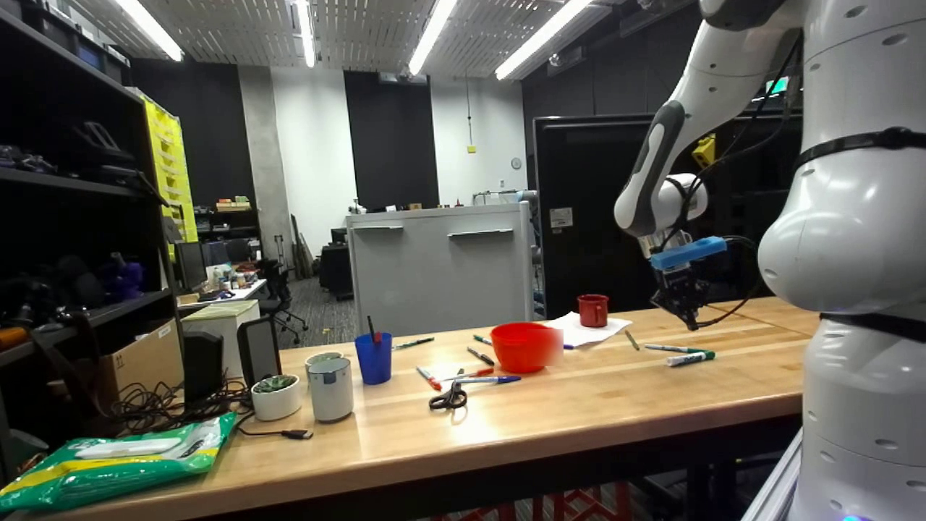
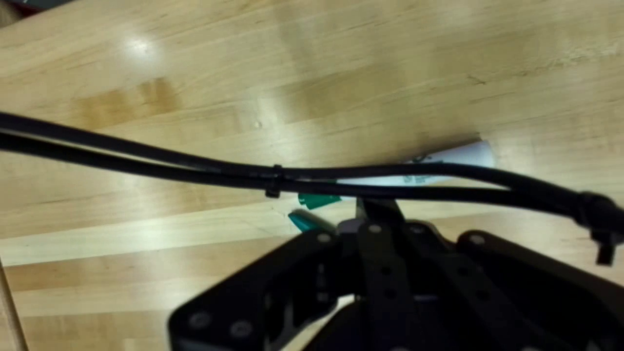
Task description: Remove the marker from the left red cup, then turn the marker to the left
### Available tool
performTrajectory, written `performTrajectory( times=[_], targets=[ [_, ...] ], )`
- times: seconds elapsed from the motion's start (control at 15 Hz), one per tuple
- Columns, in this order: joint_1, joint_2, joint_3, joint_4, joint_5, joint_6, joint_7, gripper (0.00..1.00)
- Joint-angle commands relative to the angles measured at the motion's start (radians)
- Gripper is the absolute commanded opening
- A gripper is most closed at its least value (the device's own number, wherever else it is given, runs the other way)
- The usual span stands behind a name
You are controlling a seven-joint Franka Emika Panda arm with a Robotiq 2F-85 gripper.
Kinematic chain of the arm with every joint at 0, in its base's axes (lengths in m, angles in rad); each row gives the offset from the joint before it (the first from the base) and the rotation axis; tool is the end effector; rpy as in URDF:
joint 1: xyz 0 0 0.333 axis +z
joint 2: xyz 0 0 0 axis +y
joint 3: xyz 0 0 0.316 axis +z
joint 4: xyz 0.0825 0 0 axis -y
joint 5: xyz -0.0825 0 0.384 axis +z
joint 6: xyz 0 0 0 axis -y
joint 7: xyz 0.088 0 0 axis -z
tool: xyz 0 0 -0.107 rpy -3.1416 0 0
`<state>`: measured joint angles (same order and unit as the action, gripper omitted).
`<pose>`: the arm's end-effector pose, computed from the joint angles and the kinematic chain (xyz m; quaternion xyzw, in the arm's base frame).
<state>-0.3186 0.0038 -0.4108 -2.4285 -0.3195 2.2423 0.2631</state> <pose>0.3396 -0.3159 0.2905 0.9167 -0.3710 -0.1177 0.0906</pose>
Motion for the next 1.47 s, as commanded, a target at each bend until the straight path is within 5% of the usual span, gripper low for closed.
performTrajectory(
  times=[0.0,0.2,0.27,0.47,1.07,1.4],
  targets=[
    [0.0,-0.203,0.051,-0.056,-0.016,-0.07,-0.017,0.0],
    [0.02,-0.281,0.117,-0.049,0.042,-0.116,-0.048,0.0],
    [0.035,-0.298,0.146,-0.044,0.059,-0.132,-0.045,0.26],
    [0.09,-0.324,0.224,-0.022,0.122,-0.156,-0.035,0.36],
    [0.202,-0.234,0.329,0.135,0.391,-0.15,0.024,0.99],
    [0.198,-0.204,0.338,0.179,0.493,-0.148,0.173,1.0]
  ],
)
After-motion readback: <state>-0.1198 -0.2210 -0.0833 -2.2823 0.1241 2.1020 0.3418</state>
